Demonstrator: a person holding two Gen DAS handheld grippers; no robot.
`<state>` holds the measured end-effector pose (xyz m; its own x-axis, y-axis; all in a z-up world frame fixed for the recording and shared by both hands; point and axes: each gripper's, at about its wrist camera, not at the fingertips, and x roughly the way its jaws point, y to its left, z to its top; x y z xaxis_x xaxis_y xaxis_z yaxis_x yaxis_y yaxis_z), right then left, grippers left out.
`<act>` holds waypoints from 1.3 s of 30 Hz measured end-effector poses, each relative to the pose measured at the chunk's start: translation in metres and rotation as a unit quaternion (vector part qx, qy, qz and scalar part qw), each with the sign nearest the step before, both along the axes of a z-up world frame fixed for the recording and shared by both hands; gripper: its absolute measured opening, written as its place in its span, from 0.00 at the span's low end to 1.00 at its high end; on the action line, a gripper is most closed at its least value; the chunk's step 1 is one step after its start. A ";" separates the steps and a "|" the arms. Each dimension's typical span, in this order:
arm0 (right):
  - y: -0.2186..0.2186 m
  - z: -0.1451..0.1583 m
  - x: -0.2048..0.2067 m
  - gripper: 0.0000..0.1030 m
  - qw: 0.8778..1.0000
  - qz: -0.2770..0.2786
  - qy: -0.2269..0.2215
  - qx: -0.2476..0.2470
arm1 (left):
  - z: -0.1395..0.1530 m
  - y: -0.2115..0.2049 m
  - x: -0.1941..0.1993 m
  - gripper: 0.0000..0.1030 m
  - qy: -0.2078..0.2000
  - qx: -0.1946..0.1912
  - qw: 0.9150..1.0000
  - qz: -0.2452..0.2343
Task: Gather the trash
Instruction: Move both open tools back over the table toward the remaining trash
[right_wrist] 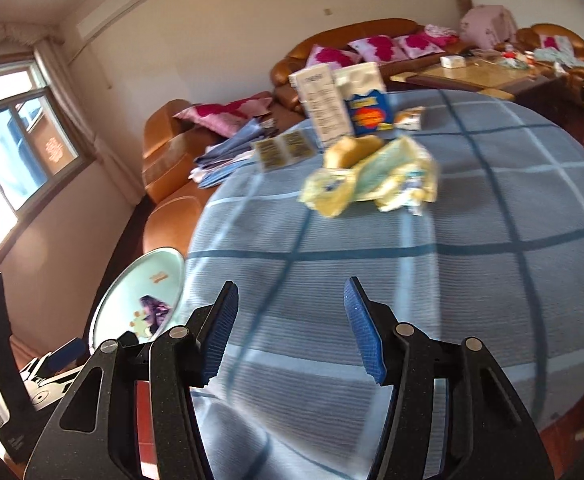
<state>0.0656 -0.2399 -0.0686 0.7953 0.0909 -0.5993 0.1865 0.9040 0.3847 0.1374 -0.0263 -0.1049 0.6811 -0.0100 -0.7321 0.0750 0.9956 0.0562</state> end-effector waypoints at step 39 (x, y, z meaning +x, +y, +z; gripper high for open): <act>-0.104 -0.030 0.112 0.25 0.995 -0.067 0.079 0.006 | 0.003 -0.072 0.084 0.94 0.008 0.004 0.997 -0.071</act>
